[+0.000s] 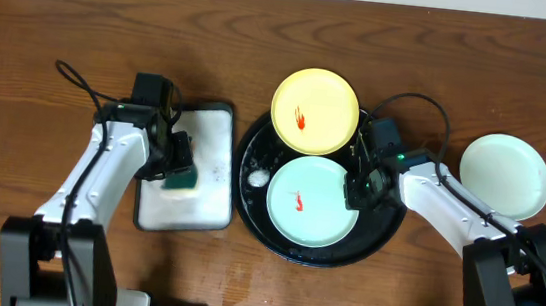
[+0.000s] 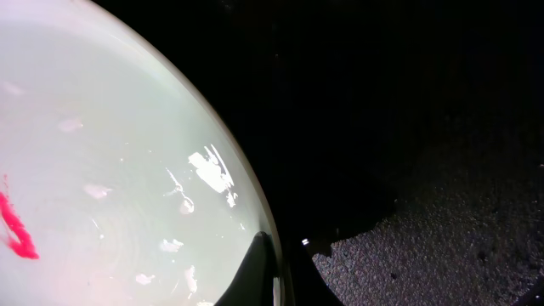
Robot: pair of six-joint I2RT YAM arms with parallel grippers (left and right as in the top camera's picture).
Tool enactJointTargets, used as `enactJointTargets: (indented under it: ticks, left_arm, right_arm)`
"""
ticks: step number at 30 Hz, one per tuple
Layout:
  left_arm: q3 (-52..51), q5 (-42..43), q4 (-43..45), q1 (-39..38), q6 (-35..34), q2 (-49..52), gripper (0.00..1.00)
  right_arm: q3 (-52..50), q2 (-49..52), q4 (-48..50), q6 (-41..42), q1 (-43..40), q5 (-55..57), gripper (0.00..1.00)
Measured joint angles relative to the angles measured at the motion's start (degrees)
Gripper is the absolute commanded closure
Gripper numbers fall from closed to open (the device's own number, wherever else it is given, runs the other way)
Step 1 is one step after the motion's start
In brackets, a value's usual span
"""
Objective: Clean dirty plates on tray and stack at the side
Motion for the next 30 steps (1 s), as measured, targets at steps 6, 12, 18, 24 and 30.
enactJointTargets:
  ticks: [6,12,18,24,30]
  left_arm:
    - [-1.33,-0.31,2.91,0.0,0.46,2.97,0.42]
    - [-1.42,-0.5,7.76,0.0,0.44,2.99,0.41]
    - [-1.49,-0.74,10.27,0.0,0.9,4.28,0.41]
    - [-2.14,-1.31,11.41,0.0,1.53,9.14,0.92]
    - [-1.77,-0.09,8.74,-0.11,1.46,8.79,0.93]
  right_arm:
    - [0.0,0.0,0.0,0.0,0.0,-0.02,0.99]
    - [0.0,0.0,0.02,0.02,-0.02,-0.22,0.99]
    - [0.0,0.0,0.02,0.0,-0.02,-0.22,0.99]
    - [0.02,0.0,0.02,0.0,-0.02,-0.24,0.99]
    - [0.0,0.0,0.02,0.0,-0.02,-0.26,0.99]
